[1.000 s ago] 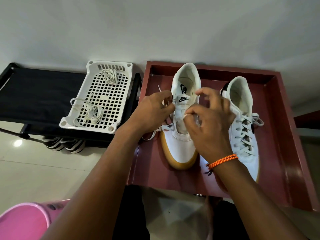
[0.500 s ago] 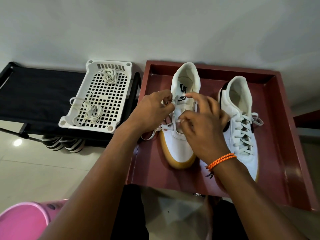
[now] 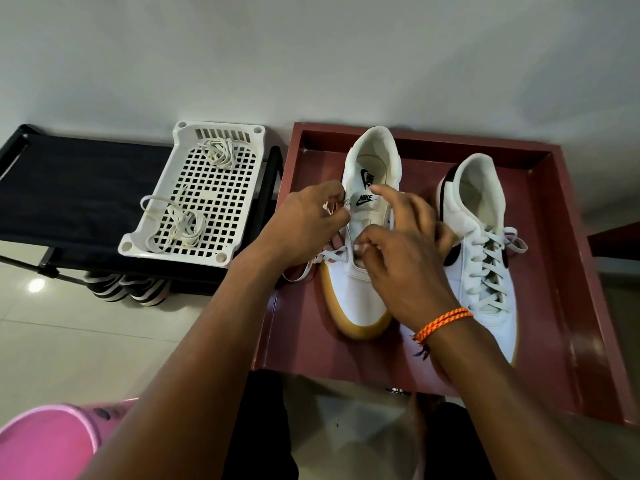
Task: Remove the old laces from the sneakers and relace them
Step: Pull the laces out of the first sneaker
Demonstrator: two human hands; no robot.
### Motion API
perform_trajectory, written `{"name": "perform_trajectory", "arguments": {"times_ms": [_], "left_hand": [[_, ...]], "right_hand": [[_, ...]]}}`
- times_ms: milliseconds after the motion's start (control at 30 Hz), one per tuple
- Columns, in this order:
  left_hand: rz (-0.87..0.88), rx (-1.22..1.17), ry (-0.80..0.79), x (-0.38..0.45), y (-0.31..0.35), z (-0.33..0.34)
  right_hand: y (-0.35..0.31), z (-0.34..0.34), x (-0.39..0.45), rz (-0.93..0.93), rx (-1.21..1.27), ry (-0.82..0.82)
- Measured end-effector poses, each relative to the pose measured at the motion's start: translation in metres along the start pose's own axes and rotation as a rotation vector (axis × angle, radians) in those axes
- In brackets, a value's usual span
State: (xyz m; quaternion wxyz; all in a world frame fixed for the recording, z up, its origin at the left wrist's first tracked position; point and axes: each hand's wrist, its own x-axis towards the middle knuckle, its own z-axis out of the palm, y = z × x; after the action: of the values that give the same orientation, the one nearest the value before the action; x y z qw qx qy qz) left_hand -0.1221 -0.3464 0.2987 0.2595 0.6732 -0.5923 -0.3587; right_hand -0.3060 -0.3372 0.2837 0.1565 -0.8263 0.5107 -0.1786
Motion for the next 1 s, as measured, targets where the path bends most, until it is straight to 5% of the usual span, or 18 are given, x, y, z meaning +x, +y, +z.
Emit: {"name": "perform_trajectory", "arguments": {"times_ms": [200, 433, 700, 900, 1000], "left_hand": [[-0.005, -0.005, -0.003, 0.0, 0.0, 0.0], [-0.005, -0.021, -0.01, 0.0, -0.002, 0.001], [0.005, -0.001, 0.004, 0.0, -0.002, 0.0], [0.001, -0.009, 0.0, -0.001, -0.003, 0.0], [0.006, -0.011, 0.008, 0.0, -0.002, 0.0]], "right_hand": [[-0.004, -0.017, 0.006, 0.097, 0.16, 0.193], [-0.003, 0.004, -0.004, -0.026, -0.036, 0.002], [-0.003, -0.017, 0.007, 0.111, 0.159, 0.246], [-0.006, -0.002, -0.002, -0.014, -0.022, 0.022], [-0.002, -0.001, 0.001, 0.013, 0.074, 0.059]]}}
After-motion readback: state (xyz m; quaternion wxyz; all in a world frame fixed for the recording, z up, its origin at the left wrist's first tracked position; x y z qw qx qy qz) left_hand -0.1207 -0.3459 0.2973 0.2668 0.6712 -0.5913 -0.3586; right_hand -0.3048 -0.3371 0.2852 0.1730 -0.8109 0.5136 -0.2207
